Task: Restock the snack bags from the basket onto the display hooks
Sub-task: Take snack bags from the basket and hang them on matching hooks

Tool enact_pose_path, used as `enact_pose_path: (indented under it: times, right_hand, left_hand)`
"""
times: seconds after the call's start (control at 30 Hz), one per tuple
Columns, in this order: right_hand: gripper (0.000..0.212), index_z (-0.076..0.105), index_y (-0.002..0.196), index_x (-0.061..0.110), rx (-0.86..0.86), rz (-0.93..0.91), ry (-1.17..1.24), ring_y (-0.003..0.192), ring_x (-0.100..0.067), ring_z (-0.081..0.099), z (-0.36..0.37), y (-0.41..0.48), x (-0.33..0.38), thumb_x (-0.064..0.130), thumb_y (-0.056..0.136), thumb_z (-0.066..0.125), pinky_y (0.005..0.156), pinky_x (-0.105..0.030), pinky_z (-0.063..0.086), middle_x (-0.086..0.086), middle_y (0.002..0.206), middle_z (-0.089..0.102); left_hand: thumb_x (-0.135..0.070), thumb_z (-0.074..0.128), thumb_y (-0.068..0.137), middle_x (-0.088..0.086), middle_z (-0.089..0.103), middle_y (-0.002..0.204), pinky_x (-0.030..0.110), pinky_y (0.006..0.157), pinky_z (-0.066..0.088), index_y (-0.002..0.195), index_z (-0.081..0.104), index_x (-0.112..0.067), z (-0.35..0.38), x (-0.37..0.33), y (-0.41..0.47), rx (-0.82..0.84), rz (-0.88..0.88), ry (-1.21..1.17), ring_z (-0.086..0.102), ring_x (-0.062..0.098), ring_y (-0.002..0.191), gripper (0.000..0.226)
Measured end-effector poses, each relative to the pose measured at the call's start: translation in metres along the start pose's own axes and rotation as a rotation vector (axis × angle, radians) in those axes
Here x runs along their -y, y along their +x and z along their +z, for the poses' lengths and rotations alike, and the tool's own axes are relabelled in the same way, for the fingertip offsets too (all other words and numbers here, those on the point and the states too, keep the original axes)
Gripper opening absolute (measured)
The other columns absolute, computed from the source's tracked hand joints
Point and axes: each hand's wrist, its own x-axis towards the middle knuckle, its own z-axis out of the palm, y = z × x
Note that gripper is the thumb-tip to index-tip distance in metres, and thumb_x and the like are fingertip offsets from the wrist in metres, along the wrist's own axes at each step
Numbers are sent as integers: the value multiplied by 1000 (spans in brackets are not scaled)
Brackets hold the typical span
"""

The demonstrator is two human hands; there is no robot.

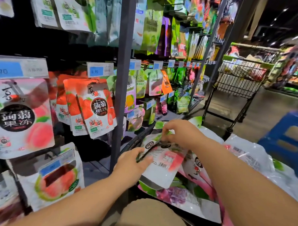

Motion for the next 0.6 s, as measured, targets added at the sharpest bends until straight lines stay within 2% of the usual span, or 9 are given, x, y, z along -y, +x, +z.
enact_pose_path:
  times: [0.07, 0.13, 0.23, 0.3, 0.4, 0.47, 0.5, 0.53, 0.6]
  right_hand:
    - [12, 67, 92, 18, -25, -32, 72, 90, -21, 59, 3, 5, 1, 30, 93, 67, 73, -32, 45, 0, 103, 65]
    - [12, 66, 93, 15, -81, -26, 224, 78, -18, 58, 4, 8, 3, 27, 94, 66, 68, -32, 47, -1, 91, 64]
    - [17, 57, 91, 7, -171, -17, 404, 55, -8, 39, -1, 10, 9, 22, 96, 64, 52, -22, 33, 4, 67, 47]
    - [21, 54, 90, 3, -238, -5, 523, 51, -5, 34, -5, 12, 10, 21, 97, 62, 50, -19, 28, 1, 67, 43]
    - [21, 53, 90, 7, -346, -19, 695, 62, -14, 49, -13, 13, 17, 25, 97, 61, 62, -29, 41, -9, 77, 53]
    - [21, 55, 97, 7, -402, -26, 815, 85, -37, 62, -16, 14, 21, 28, 97, 60, 81, -48, 53, -22, 96, 62]
    - [18, 56, 101, 8, -429, -29, 897, 94, -40, 64, -19, 13, 24, 25, 98, 59, 87, -53, 54, -25, 105, 64]
    - [11, 57, 101, 10, -459, -38, 980, 96, -37, 66, -22, 12, 28, 21, 100, 57, 88, -52, 55, -25, 109, 65]
    - [8, 58, 95, 20, -509, -39, 1090, 87, -30, 68, -26, 14, 32, 17, 101, 54, 75, -44, 59, -21, 103, 67]
  left_hand:
    - [-62, 58, 85, -1, 52, 137, 38, 108, 40, 137, 50, -32, -1, 0, -1, 4, -2, -28, 49, 21, 128, 61]
    - [-58, 62, 86, -4, 54, 134, 36, 104, 43, 137, 48, -34, -2, 1, 0, -34, 8, -96, 52, 18, 123, 58]
    - [-43, 66, 90, -9, 59, 122, 29, 91, 43, 125, 46, -37, -9, -4, -3, -114, 23, -247, 55, 14, 115, 40]
    - [-39, 64, 92, -3, 63, 118, 28, 86, 40, 115, 51, -30, -15, -7, -1, -158, 43, -297, 57, 18, 112, 28]
    - [-37, 65, 92, 14, 66, 109, 32, 81, 44, 110, 58, -13, -21, -9, 4, -193, 79, -355, 62, 28, 103, 31]
    - [-32, 68, 91, 0, 71, 106, 30, 88, 51, 111, 62, -21, -25, -13, 6, -186, 102, -454, 66, 16, 103, 23]
    - [-30, 69, 90, -7, 72, 106, 30, 90, 52, 111, 63, -25, -27, -16, 6, -182, 111, -502, 67, 11, 103, 23]
    - [-31, 72, 88, -9, 73, 105, 33, 92, 53, 112, 63, -26, -28, -17, 7, -181, 125, -548, 69, 8, 101, 27]
    - [-42, 80, 75, -6, 74, 107, 44, 96, 53, 116, 63, -27, -30, -20, 7, -149, 152, -633, 71, 12, 100, 47]
